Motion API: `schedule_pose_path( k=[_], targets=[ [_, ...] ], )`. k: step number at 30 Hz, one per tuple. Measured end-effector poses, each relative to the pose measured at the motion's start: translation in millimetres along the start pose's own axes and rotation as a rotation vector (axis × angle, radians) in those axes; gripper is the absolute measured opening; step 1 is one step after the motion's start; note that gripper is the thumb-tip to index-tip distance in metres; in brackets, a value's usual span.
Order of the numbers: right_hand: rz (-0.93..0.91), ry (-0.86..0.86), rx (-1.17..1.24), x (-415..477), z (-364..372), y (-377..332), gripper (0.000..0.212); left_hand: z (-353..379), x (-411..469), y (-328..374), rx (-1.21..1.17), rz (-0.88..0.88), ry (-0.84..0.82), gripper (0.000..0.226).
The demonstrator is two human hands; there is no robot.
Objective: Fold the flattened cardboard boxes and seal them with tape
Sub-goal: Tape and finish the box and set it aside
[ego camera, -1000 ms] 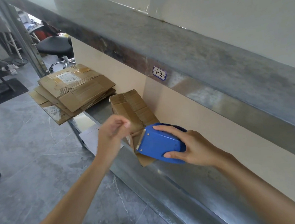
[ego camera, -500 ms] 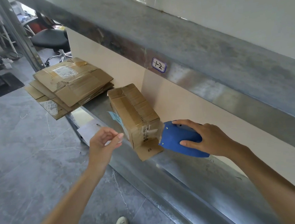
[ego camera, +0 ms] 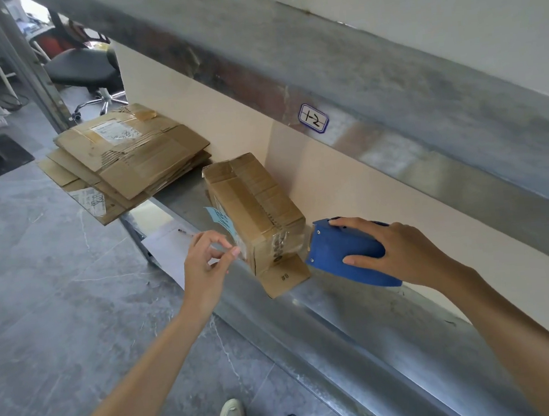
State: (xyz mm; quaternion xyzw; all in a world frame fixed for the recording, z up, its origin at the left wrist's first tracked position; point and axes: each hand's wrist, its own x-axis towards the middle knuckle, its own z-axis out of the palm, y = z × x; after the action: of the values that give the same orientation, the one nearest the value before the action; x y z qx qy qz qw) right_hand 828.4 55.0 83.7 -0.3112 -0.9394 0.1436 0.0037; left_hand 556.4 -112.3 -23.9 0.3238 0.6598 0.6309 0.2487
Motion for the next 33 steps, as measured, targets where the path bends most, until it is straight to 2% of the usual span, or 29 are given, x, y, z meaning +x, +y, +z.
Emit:
schedule_pose_path(
  k=[8,12,16,22,25,33],
  targets=[
    [0.069,0.013,0.002,1,1,-4,0.059,2,16,-11,0.072,0.151,-0.095,0.017],
    [0.112,0.018,-0.005,1,2,-4,0.059,1,29,-14,0.118,0.257,-0.199,0.022],
    [0.14,0.018,0.003,1,4,-8,0.059,4,43,-18,0.18,0.391,-0.215,0.021],
    [0.197,0.057,-0.018,2,6,-13,0.061,11,51,-29,0.137,0.413,-0.229,0.016],
    [0.21,0.068,-0.033,3,8,-15,0.061,8,59,-33,0.147,0.438,-0.252,0.029],
    [0.225,0.073,-0.044,4,7,-13,0.061,-7,93,-39,0.571,0.788,-0.227,0.028]
  ],
)
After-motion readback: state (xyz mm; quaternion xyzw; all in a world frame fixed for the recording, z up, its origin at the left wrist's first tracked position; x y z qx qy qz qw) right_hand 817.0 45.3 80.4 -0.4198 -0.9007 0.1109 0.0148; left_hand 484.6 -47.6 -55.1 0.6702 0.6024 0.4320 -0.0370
